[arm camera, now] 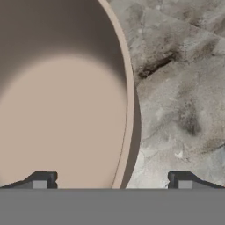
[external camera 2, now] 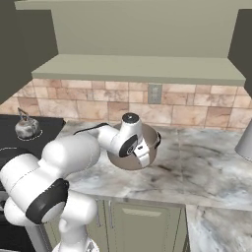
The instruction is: Pick the kettle from the cabinet and place it on a stove burner. Then pick the pot from the counter and place it on another stove burner. Finally, turn both burners on.
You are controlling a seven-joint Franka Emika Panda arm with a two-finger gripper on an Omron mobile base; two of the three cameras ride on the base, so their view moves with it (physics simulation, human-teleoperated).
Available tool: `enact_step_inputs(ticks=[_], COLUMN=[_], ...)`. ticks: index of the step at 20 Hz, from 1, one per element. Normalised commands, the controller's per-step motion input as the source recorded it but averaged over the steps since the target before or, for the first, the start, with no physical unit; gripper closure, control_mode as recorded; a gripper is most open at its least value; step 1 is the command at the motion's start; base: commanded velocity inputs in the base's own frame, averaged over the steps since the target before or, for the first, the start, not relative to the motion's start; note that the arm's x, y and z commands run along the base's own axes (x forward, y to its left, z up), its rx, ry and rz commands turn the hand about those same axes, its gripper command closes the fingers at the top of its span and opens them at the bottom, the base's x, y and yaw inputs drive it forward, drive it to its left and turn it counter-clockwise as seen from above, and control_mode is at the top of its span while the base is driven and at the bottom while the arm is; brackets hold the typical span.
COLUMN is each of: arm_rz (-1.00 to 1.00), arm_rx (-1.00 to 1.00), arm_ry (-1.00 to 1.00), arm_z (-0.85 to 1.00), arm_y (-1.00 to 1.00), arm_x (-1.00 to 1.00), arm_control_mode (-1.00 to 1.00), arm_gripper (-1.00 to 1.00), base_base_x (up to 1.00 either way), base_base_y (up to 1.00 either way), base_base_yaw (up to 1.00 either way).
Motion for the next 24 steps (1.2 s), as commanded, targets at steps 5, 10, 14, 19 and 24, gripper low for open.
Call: enact_step_inputs(ticks=[5,10,14,19,24], arm_rz=[-0.01,0.0,0.0,0.0,-0.03], arm_rx=[0.03,0.0,0.02,0.03,0.01], arm_ry=[0.0,0.06,0.01,0.0,-0.07], arm_z=[-0.2,-0.17,-0.13,-0.02,0.03], arm_y=[0.0,0.0,0.0,0.0,0.0], arm_x=[0.09,0.0,0.0,0.0,-0.14], arm_control_mode=[-1.0,-1.0,-1.0,-1.0,-1.0], arm_gripper=[1.0,1.0,1.0,1.0,1.0], base_base_x=[0.0,0.0,0.0,0.0,0.0], base_base_y=[0.0,0.0,0.0,0.0,0.0], base_base_yaw=[0.0,0.0,0.0,0.0,0.0])
